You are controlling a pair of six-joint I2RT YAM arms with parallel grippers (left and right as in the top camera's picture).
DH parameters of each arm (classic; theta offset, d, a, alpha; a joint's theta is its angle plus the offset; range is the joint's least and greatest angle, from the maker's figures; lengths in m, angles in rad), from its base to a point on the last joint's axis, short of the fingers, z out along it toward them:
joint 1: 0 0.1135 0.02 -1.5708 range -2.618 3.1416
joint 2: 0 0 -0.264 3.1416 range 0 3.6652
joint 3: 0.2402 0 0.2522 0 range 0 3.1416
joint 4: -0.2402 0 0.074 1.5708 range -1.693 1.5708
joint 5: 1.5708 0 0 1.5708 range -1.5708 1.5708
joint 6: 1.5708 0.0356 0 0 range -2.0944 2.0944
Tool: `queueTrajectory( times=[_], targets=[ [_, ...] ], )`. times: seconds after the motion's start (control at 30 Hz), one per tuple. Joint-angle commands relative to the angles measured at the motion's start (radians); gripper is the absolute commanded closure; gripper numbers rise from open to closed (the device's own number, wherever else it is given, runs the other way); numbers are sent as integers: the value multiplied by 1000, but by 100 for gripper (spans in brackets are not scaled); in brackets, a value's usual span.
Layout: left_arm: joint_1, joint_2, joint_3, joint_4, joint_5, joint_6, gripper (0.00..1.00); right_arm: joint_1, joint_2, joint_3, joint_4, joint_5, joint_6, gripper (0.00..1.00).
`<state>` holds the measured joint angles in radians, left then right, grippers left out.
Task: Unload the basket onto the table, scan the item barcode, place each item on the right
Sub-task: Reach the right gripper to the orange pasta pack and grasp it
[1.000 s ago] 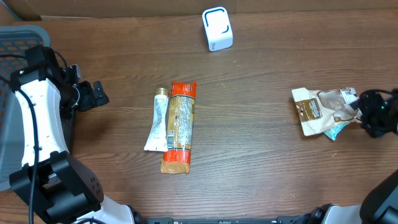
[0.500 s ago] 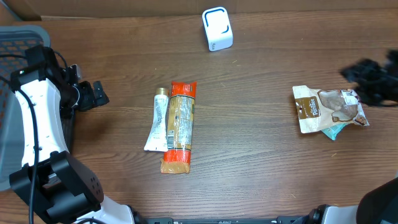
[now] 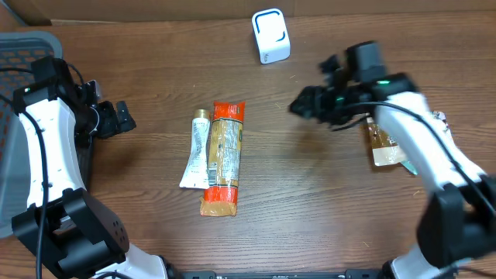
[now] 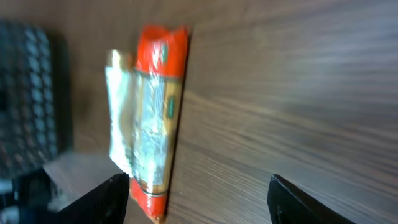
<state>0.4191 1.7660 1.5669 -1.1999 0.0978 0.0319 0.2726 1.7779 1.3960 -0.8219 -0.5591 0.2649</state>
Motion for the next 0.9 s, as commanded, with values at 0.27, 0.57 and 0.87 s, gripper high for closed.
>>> queueTrajectory(
  times=[0.27,0.57,0.87],
  targets=[
    [6,7,12,0,4,-17,0,252,248,17,203,-72,97,29],
    [6,7,12,0,4,-17,0,344,352,17,382,-58,216,29],
    [6,7,12,0,4,-17,0,373,426,17,425,66,263,32]
  ],
)
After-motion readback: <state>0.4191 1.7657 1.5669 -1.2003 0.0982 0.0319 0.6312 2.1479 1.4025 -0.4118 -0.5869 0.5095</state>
